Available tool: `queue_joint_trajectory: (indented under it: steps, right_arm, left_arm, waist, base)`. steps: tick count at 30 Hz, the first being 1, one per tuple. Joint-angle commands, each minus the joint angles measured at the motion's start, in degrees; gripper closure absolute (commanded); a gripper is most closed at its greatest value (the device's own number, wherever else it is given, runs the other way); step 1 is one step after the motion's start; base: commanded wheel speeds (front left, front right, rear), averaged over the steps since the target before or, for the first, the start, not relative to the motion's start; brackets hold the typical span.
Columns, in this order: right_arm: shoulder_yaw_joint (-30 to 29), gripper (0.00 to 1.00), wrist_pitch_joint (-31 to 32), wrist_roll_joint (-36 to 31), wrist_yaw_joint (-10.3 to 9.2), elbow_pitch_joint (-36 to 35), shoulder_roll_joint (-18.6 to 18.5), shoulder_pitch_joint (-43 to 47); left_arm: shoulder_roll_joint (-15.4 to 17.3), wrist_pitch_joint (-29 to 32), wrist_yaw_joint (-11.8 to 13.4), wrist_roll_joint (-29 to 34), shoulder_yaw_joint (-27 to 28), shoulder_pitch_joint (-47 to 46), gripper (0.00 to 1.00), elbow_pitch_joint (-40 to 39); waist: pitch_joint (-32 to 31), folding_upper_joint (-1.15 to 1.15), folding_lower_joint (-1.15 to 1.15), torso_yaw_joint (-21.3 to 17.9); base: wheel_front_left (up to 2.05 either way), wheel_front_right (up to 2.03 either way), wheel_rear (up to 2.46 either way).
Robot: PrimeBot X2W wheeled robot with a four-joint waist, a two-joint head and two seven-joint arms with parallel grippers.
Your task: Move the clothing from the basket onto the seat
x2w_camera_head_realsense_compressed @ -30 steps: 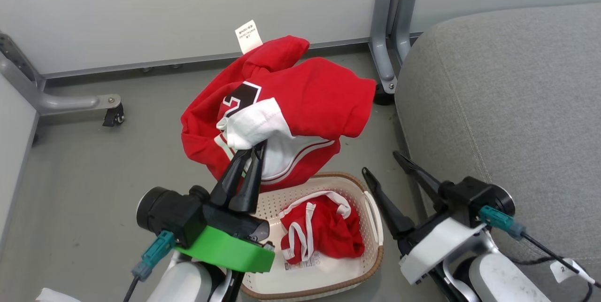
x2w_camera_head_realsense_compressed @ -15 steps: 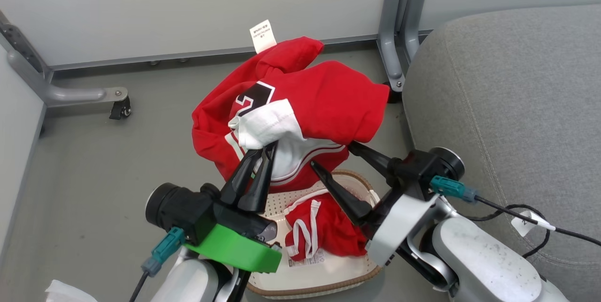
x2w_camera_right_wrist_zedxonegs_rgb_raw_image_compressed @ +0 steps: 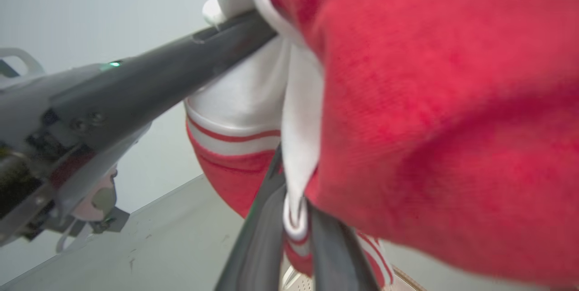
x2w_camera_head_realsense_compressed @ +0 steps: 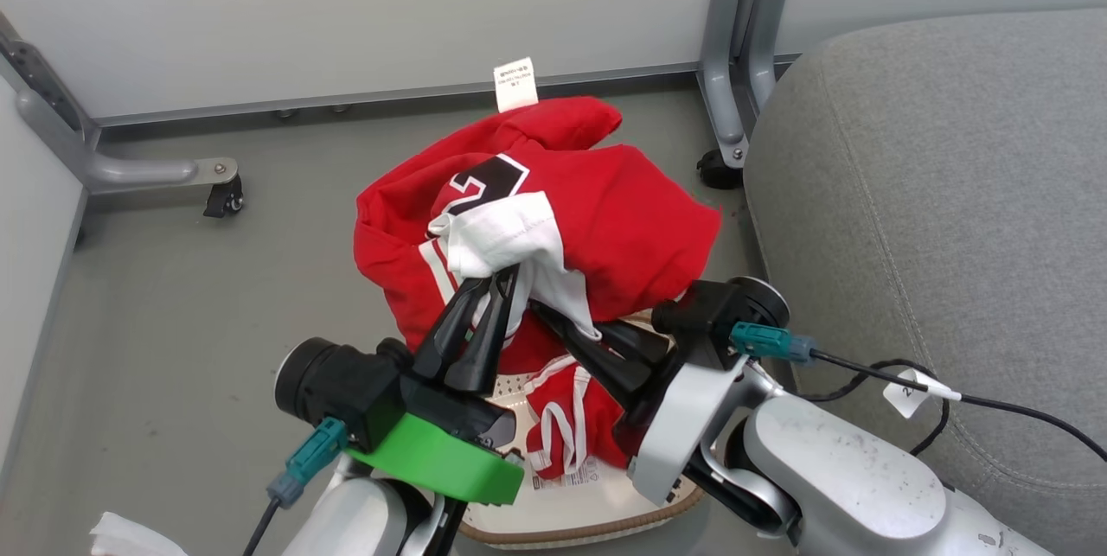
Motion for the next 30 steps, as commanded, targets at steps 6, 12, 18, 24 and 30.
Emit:
queue_joint_trajectory:
  steps: [6,12,18,24,30]
  right_arm:
    - [1.61,1.0,-1.24,1.49,0.0,1.22,-0.2,-1.53]
    - [2.34,1.0,-2.12,2.47,0.0,2.02,-0.48,-2.05]
    - [1.24,1.0,-3.33,2.23,0.0,3.05,-0.38,-2.39]
    - [-2.01,1.0,-4.74,0.69,0.0,5.02,0.12,-2.28]
    - [-5.13,1.0,-5.73,-0.35,0.0,7.37,0.68,-0.9]
  left_arm:
    - [0.1,-0.22,0.3,-0.33,-0.1,-1.22,1.0,0.13]
    - [0.06,-0.4,0.39,-0.46,-0.34,-1.28,1.0,0.36]
    - [0.01,-0.25,1.08,-0.33,-0.25,-1.44,0.0,0.41]
    - [0.98,-0.04,1.21,0.83,-0.76,-1.79,0.0,-0.2]
    - [2.74,1.89,0.48,2.26,-2.71,-0.68,0.0,0.2]
  waist:
    - [0.12,0.0,0.0,0.03]
    - [0.09,0.0,0.0,0.24]
    - [0.14,0.0,0.0,0.47]
    - [0.32,0.0,0.0,0.87]
    - [0.36,0.0,0.0,1.23]
  base:
    - [0.0,0.0,0.0]
    - [0.0,0.0,0.0]
    - [0.0,0.0,0.0]
    - [0.0,0.0,0.0]
    - [0.0,0.0,0.0]
